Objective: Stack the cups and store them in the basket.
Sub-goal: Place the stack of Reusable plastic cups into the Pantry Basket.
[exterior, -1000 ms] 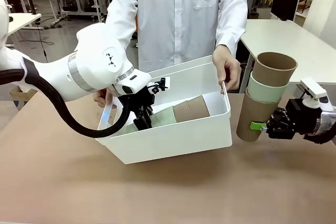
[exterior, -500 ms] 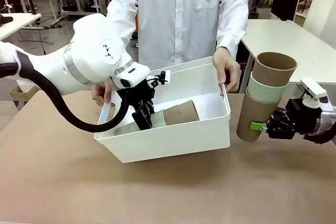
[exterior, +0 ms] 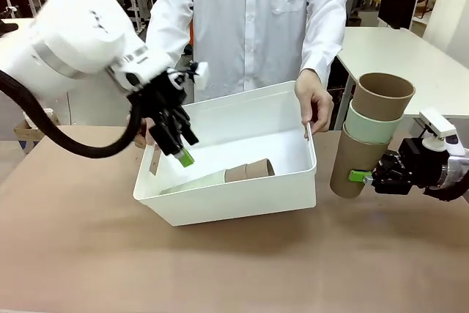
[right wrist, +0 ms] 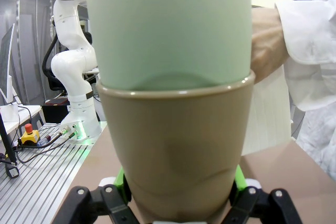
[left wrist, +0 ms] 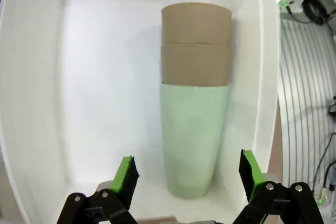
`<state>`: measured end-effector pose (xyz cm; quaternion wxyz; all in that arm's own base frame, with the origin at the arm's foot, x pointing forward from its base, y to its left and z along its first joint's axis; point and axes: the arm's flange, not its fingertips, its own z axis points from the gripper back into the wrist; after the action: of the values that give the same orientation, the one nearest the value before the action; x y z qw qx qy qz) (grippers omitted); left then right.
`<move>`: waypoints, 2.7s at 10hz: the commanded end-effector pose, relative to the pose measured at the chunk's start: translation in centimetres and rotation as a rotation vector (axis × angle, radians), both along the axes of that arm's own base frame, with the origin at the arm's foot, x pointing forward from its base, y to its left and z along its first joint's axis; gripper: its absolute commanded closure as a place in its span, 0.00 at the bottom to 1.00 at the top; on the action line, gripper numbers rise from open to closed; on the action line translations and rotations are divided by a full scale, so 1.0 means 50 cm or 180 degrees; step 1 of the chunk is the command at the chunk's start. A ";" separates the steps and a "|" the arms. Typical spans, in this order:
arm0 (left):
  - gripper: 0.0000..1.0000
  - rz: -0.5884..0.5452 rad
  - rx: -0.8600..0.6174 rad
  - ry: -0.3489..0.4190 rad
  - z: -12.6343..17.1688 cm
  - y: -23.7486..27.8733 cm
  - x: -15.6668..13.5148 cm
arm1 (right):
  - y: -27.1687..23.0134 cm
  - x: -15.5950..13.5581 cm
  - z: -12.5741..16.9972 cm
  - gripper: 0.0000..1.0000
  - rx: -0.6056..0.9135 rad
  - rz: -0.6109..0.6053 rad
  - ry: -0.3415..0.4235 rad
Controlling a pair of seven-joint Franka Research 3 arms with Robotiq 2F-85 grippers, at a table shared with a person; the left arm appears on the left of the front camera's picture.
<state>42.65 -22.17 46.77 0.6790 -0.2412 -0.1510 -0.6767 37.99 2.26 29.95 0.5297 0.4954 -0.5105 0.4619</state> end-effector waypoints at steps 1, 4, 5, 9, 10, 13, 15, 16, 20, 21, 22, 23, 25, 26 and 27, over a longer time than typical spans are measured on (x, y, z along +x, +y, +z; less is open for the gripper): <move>0.00 0.0018 -0.0287 -0.0078 0.057 0.091 0.007 | 0.001 0.001 0.009 0.15 0.0003 -0.0004 -0.0039; 0.00 0.0210 -0.0777 -0.0377 0.142 0.288 -0.002 | 0.001 0.001 0.009 0.15 0.0003 -0.0004 -0.0039; 0.00 0.0238 -0.0931 -0.0442 0.156 0.338 -0.008 | 0.001 0.001 0.009 0.15 0.0003 -0.0004 -0.0039; 0.00 0.0354 -0.1300 -0.0571 0.146 0.499 -0.033 | 0.001 0.001 0.009 0.15 0.0003 -0.0004 -0.0039; 0.00 0.0321 -0.1394 -0.0646 0.142 0.515 -0.035 | 0.001 0.001 0.009 0.15 0.0003 -0.0004 -0.0039; 0.00 0.0422 -0.1135 -0.0540 0.163 0.502 -0.032 | 0.001 0.001 0.009 0.15 0.0003 -0.0004 -0.0039; 0.00 0.0422 -0.1135 -0.0540 0.163 0.502 -0.032 | 0.001 0.001 0.009 0.15 0.0003 -0.0004 -0.0039; 0.00 0.0422 -0.1135 -0.0540 0.163 0.502 -0.032 | 0.001 0.001 0.009 0.15 0.0003 -0.0004 -0.0039; 0.00 0.0422 -0.1135 -0.0540 0.163 0.502 -0.032 | 0.001 0.001 0.009 0.15 0.0003 -0.0004 -0.0039; 0.00 0.0422 -0.1135 -0.0540 0.163 0.502 -0.032 | 0.001 0.001 0.009 0.15 0.0003 -0.0004 -0.0039; 0.00 0.0422 -0.1135 -0.0540 0.163 0.502 -0.032 | 0.001 0.001 0.009 0.15 0.0003 -0.0004 -0.0039; 0.00 0.0422 -0.1135 -0.0540 0.163 0.502 -0.032 | 0.001 0.001 0.009 0.15 0.0003 -0.0004 -0.0039; 0.00 0.0422 -0.1135 -0.0540 0.163 0.502 -0.032 | 0.001 0.001 0.009 0.15 0.0003 -0.0004 -0.0039; 0.00 0.0422 -0.1135 -0.0540 0.163 0.502 -0.032 | 0.001 0.001 0.009 0.15 0.0003 -0.0004 -0.0039; 0.00 0.0422 -0.1135 -0.0540 0.163 0.502 -0.032 | 0.001 0.001 0.009 0.15 0.0003 -0.0004 -0.0039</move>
<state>40.99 2.92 54.64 0.6487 -0.2890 -0.3434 -0.6146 37.98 2.26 29.94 0.5298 0.4954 -0.5104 0.4618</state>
